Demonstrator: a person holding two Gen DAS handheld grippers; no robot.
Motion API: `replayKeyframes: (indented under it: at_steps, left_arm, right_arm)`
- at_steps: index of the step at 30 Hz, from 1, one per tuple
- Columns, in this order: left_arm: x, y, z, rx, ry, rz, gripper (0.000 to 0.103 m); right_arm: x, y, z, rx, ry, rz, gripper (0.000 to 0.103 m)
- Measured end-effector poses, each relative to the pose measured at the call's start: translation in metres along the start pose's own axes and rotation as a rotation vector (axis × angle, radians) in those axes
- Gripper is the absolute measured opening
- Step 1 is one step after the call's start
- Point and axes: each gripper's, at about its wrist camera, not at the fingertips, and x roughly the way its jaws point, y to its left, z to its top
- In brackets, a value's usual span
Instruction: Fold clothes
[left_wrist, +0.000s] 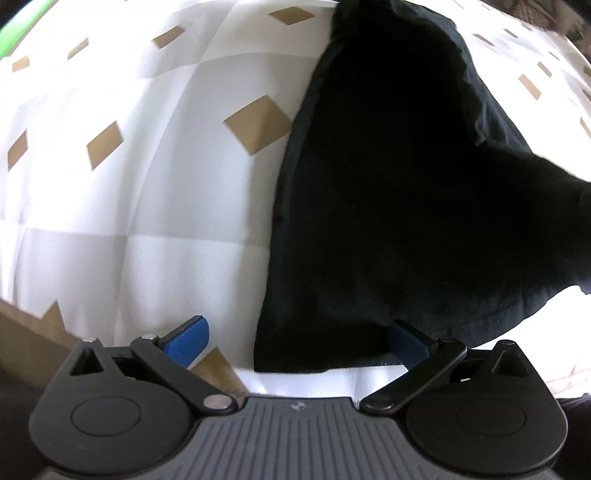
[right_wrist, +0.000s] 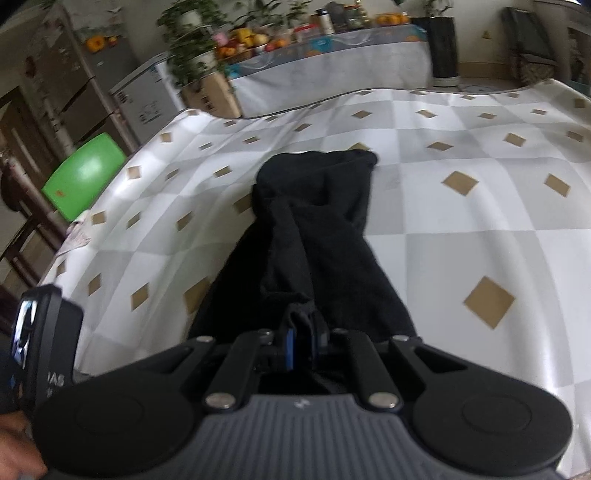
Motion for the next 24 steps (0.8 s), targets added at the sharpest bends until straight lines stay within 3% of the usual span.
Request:
replayKeyframes:
  at_steps: [5,16,17,24]
  left_arm:
    - [-0.004,0.011,0.002,-0.077,-0.027,-0.015,0.103]
    - [-0.031,0.025,0.003,-0.189,-0.241,0.118,0.103]
    - [-0.033,0.019,-0.009,-0.2,-0.252,0.123,0.103]
    - [-0.063,0.048,-0.012,-0.371,-0.314,0.121,0.103]
  right_arm:
    - [0.003,0.009,-0.002,0.033,0.017,0.093,0.007]
    - [0.016,0.032,0.004,0.124,0.044,0.307,0.007]
    - [0.018,0.034,0.005,0.128,0.046,0.321,0.007]
    - [0.027,0.044,0.003,0.135,0.064,0.369,0.007]
